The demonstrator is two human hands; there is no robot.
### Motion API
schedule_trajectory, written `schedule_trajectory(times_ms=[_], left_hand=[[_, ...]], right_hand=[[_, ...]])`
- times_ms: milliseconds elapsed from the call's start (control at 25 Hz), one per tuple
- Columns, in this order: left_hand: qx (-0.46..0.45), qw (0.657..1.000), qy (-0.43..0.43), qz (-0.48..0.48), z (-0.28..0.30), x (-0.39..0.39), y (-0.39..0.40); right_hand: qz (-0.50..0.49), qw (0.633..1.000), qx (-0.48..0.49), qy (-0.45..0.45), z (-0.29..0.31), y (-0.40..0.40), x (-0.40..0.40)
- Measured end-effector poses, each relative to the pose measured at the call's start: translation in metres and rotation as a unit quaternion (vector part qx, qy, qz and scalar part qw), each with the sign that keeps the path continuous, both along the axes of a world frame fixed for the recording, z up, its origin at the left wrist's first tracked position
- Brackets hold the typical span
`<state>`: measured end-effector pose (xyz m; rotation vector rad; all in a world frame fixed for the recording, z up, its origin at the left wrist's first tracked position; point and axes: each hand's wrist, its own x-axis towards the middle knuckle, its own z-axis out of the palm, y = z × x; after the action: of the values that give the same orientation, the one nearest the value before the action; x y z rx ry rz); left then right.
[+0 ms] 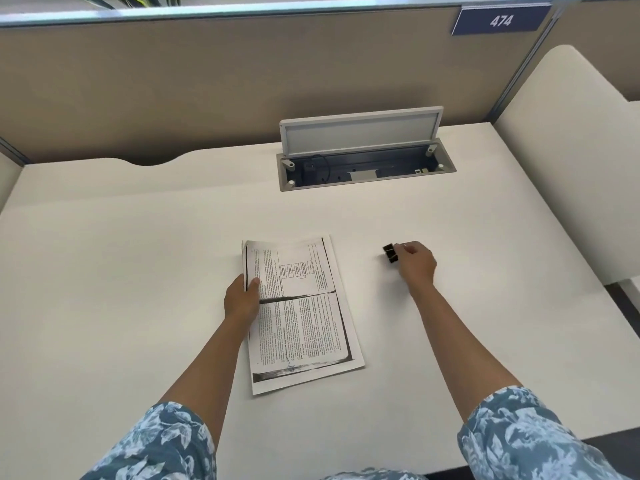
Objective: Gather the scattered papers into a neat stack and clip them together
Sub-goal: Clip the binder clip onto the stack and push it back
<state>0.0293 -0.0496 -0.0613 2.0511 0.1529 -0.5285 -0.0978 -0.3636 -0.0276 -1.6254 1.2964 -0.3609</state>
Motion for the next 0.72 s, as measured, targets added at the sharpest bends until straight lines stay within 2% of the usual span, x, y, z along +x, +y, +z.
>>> schedule_trajectory(times_ms=[240, 480, 720], left_hand=[[-0.01, 1.0, 0.005, 0.008, 0.002, -0.003, 0.0], [-0.016, 1.0, 0.0, 0.01, 0.004, -0.003, 0.002], [-0.019, 1.0, 0.007, 0.013, 0.004, -0.002, 0.002]], right_hand=[[0.154, 0.968, 0.147, -0.132, 0.002, 0.079, 0.025], [0.163, 0.885, 0.378, -0.216, -0.027, 0.141, 0.029], [0.186, 0.877, 0.379, -0.232, -0.043, 0.142, 0.019]])
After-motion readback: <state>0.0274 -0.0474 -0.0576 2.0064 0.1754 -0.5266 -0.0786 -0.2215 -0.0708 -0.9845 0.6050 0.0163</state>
